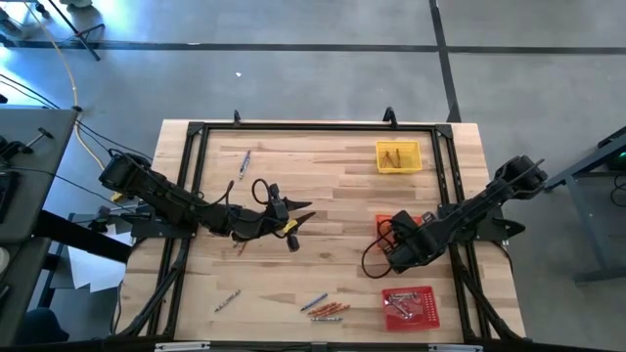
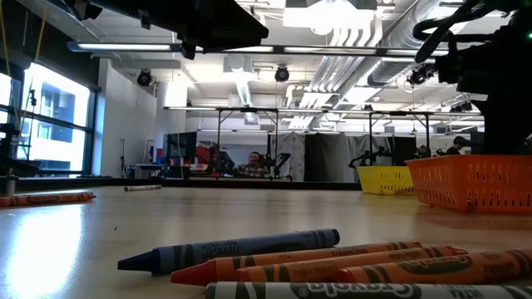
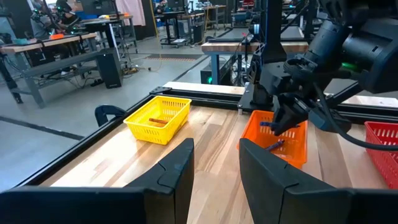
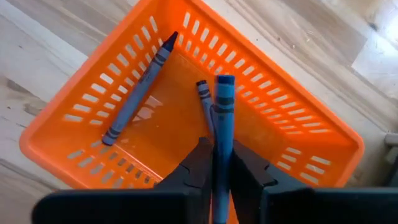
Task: Sort crayons
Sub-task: Put the blue crayon into the orange bin, then put the gray crayon into the red bin
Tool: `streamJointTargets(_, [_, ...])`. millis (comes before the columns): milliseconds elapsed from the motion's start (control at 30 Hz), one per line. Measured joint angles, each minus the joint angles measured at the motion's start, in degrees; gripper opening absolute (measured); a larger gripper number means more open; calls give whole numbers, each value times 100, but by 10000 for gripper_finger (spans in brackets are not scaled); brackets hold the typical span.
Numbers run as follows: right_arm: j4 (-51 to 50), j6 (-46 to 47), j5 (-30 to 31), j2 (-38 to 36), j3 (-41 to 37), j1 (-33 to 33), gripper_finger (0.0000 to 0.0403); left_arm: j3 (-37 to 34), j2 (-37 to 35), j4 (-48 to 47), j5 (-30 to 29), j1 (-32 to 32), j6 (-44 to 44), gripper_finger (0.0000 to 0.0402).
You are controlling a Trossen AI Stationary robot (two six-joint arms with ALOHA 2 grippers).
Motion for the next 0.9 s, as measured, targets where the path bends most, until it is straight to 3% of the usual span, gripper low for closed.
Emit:
streamJointTargets(200, [2,-2,-49,0,-2,0,69,0,-1,0,2,0,-1,115])
streamJointTargets(567, [-160,-2,-97,-23,115,-2,73,0,-1,-53,-180,0,5,115])
streamJointTargets(733, [-819,-111,359,-197,816,2,73,-2,-230,-1558,-304,93,-554,115])
streamJointTargets(900, [-1001,-854,1551,-228,1758,1,73,-7,-539,-3595,-289,488,-1614,115])
